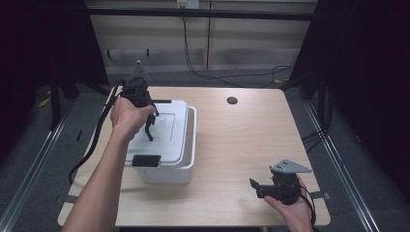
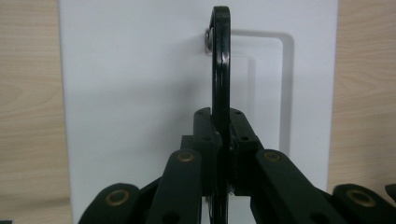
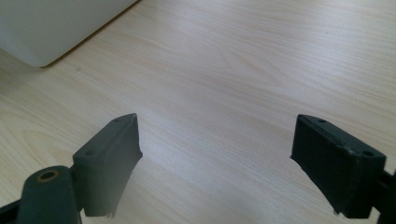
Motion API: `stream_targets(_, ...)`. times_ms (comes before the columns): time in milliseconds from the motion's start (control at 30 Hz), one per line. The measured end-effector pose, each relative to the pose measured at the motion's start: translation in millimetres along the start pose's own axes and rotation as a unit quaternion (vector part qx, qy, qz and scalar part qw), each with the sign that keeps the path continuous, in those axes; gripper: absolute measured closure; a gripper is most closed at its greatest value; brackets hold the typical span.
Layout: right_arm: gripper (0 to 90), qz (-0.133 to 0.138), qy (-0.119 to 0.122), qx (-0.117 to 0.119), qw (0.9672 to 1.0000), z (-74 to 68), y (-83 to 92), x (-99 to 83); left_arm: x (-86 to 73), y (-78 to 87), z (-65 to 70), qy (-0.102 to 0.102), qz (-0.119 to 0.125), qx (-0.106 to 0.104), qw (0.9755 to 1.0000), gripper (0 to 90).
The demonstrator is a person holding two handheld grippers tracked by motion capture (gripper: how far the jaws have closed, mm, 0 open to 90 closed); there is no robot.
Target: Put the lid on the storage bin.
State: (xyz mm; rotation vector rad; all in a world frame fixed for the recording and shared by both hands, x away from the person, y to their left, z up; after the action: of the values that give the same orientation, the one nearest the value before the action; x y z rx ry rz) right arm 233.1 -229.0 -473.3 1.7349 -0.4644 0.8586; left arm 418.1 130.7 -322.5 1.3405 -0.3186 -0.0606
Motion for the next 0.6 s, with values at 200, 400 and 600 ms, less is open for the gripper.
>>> stream_targets(200,15.0,0.000,0.000,0.001,1.0000,0.1,-0.4,-0.1,2.6,1.3,6.7,0.002,0.005,0.011,0.9999,84.6)
stream_targets(400,15.1,0.000,0.000,0.001,1.0000,0.1,-0.4,0.0,2.6,-2.1,18.7,0.008,0.010,0.013,0.9998,84.5)
stream_targets(600,15.6,-0.001,-0.001,0.003,1.0000,-0.1,-0.2,-0.2,3.2,-9.6,24.6,0.014,0.013,0.013,0.9997,84.5)
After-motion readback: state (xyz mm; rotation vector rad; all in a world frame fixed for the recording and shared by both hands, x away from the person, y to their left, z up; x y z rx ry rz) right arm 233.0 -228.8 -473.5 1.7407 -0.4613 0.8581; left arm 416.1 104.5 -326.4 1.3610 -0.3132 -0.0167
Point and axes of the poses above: each handheld gripper's, and its own axes: y roughly backward along the jaws, x roughly out of its top, z roughly to its right, the point moved 4 cm from there along -y, roughly forward along the jaws, and after that the axes turned 9 degrees about -y, right-handed, at the moved point
